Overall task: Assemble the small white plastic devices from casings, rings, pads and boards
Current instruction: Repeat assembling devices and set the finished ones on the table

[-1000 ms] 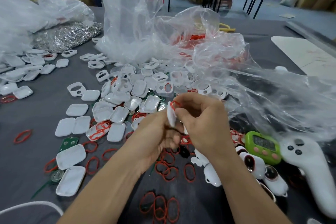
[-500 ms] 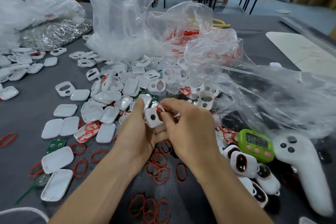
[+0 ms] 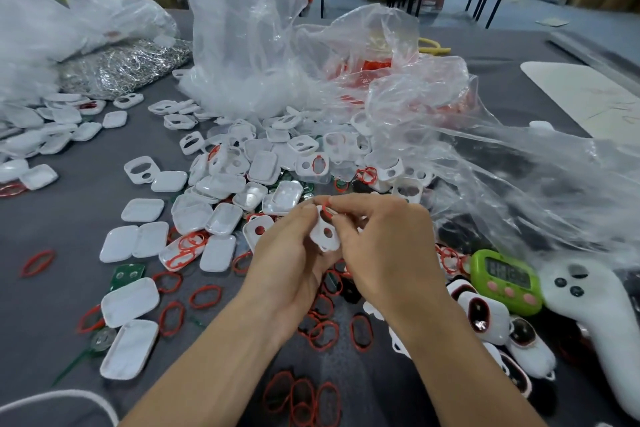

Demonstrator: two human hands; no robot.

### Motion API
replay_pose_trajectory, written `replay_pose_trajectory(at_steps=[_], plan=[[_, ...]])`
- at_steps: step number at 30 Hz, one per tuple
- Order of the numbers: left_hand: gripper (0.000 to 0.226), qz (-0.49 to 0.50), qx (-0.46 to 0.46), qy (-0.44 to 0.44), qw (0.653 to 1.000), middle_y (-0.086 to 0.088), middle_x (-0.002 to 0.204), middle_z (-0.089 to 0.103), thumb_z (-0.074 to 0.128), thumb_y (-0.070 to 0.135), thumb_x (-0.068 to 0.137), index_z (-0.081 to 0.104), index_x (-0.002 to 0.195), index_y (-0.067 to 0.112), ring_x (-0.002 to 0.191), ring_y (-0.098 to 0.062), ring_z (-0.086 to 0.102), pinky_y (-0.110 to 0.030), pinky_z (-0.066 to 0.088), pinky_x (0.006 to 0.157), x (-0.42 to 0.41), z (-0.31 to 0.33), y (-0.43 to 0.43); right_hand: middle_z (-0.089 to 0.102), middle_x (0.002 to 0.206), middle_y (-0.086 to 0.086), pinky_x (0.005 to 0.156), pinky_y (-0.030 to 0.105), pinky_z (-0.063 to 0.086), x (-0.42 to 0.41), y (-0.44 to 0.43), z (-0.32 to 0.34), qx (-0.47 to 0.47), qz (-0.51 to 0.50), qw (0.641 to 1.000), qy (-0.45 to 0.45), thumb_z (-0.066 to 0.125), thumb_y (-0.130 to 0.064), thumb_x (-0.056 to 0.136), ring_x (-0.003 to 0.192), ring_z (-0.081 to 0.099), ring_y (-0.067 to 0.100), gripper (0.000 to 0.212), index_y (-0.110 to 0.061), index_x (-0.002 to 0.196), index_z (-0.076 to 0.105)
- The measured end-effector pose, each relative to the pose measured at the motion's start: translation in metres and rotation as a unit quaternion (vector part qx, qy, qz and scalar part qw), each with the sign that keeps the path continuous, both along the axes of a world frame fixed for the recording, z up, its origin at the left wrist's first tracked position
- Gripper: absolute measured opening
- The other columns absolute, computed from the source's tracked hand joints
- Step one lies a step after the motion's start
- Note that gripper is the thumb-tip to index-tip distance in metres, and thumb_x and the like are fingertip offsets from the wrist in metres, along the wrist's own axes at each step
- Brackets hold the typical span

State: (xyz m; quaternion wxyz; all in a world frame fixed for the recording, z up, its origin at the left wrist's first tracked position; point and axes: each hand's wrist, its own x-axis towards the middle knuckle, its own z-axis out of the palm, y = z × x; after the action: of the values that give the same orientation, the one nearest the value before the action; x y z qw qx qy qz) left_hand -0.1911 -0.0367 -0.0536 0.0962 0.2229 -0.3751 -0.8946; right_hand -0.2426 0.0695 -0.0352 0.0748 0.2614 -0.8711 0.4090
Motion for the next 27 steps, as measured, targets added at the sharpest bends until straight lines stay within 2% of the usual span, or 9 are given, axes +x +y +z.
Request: replay_pose_trajectory(at_steps=[2, 6, 8, 11, 14, 19, 23, 25, 27], plan=[[0.031, 0.004, -0.008, 0.002, 1.000, -0.017, 0.117, 0.075, 0.041, 0.014, 0.109, 0.068, 0.118, 0.002, 0.105, -0.022, 0.074, -0.031, 0.061, 0.076, 0.000, -0.001, 0.001, 0.078, 0.095, -0.019, 0.080, 0.026, 0.058, 0.000, 0.001, 0.001, 0.003, -0.005, 1.000, 0.020, 0.074, -0.026, 0.092, 0.084, 0.070, 0.003, 0.023, -0.043, 0.107, 0.079], [0.023, 0.010, 0.032, -0.004, 0.999, -0.014, 0.106, 0.077, 0.050, 0.011, 0.104, 0.071, 0.108, 0.003, 0.093, -0.019, 0.076, -0.030, 0.063, 0.074, -0.001, 0.001, -0.003, 0.080, 0.095, -0.008, 0.084, 0.037, 0.060, -0.003, 0.003, -0.002, 0.006, 0.004, 1.000, 0.029, 0.075, -0.014, 0.090, 0.087, 0.074, 0.014, 0.021, -0.028, 0.104, 0.081], [0.023, 0.007, 0.059, -0.006, 0.998, -0.016, 0.110, 0.076, 0.058, 0.014, 0.095, 0.071, 0.110, 0.002, 0.095, -0.021, 0.076, -0.033, 0.064, 0.080, -0.001, 0.003, -0.006, 0.080, 0.097, -0.009, 0.086, 0.024, 0.057, -0.005, 0.005, -0.002, 0.002, 0.014, 0.999, 0.032, 0.076, -0.013, 0.089, 0.089, 0.072, 0.008, 0.022, -0.027, 0.104, 0.082], [0.040, -0.013, 0.096, -0.005, 0.995, -0.020, 0.120, 0.073, 0.065, 0.018, 0.081, 0.070, 0.117, 0.001, 0.113, -0.028, 0.072, -0.040, 0.060, 0.093, 0.000, 0.004, -0.008, 0.080, 0.093, -0.012, 0.085, 0.002, 0.044, -0.005, 0.005, -0.002, -0.023, 0.021, 0.998, 0.056, 0.079, -0.012, 0.087, 0.097, 0.066, 0.001, 0.021, -0.026, 0.102, 0.083], [0.041, -0.019, 0.119, 0.001, 0.993, -0.021, 0.126, 0.070, 0.066, 0.016, 0.082, 0.068, 0.120, 0.000, 0.121, -0.031, 0.067, -0.044, 0.057, 0.097, 0.000, 0.004, -0.010, 0.079, 0.091, -0.014, 0.080, -0.002, 0.043, -0.003, 0.006, -0.003, -0.052, 0.024, 0.996, 0.063, 0.082, -0.012, 0.085, 0.093, 0.067, -0.002, 0.020, -0.026, 0.100, 0.083], [0.042, -0.040, 0.144, 0.010, 0.989, -0.024, 0.128, 0.069, 0.063, 0.014, 0.085, 0.066, 0.123, -0.005, 0.121, -0.032, 0.067, -0.046, 0.058, 0.096, 0.004, 0.006, -0.013, 0.073, 0.099, -0.028, 0.072, 0.004, 0.051, -0.005, 0.010, -0.001, -0.096, 0.047, 0.994, 0.023, 0.085, -0.014, 0.084, 0.080, 0.070, -0.011, 0.018, -0.027, 0.096, 0.084], [0.041, -0.043, 0.137, 0.009, 0.990, -0.024, 0.125, 0.070, 0.060, 0.015, 0.086, 0.066, 0.120, -0.008, 0.115, -0.031, 0.070, -0.045, 0.061, 0.088, 0.005, 0.008, -0.011, 0.075, 0.092, -0.026, 0.070, 0.006, 0.052, -0.006, 0.010, -0.001, -0.108, 0.064, 0.992, 0.016, 0.087, -0.013, 0.081, 0.074, 0.070, -0.010, 0.018, -0.027, 0.092, 0.084], [0.036, -0.036, 0.112, -0.002, 0.993, -0.025, 0.119, 0.072, 0.058, 0.016, 0.088, 0.070, 0.109, -0.010, 0.108, -0.031, 0.073, -0.040, 0.065, 0.078, 0.005, 0.008, -0.009, 0.076, 0.087, -0.024, 0.071, 0.013, 0.057, -0.005, 0.010, 0.001, -0.126, 0.078, 0.989, -0.007, 0.086, -0.012, 0.078, 0.074, 0.072, -0.006, 0.019, -0.028, 0.089, 0.084], [0.033, -0.036, 0.082, -0.004, 0.996, -0.024, 0.112, 0.074, 0.054, 0.014, 0.095, 0.077, 0.094, -0.010, 0.102, -0.030, 0.076, -0.038, 0.065, 0.072, 0.007, 0.007, -0.008, 0.078, 0.078, -0.013, 0.071, 0.028, 0.063, -0.009, 0.012, 0.004, -0.164, 0.092, 0.977, -0.095, 0.088, -0.010, 0.073, 0.073, 0.076, 0.005, 0.020, -0.028, 0.083, 0.083]])
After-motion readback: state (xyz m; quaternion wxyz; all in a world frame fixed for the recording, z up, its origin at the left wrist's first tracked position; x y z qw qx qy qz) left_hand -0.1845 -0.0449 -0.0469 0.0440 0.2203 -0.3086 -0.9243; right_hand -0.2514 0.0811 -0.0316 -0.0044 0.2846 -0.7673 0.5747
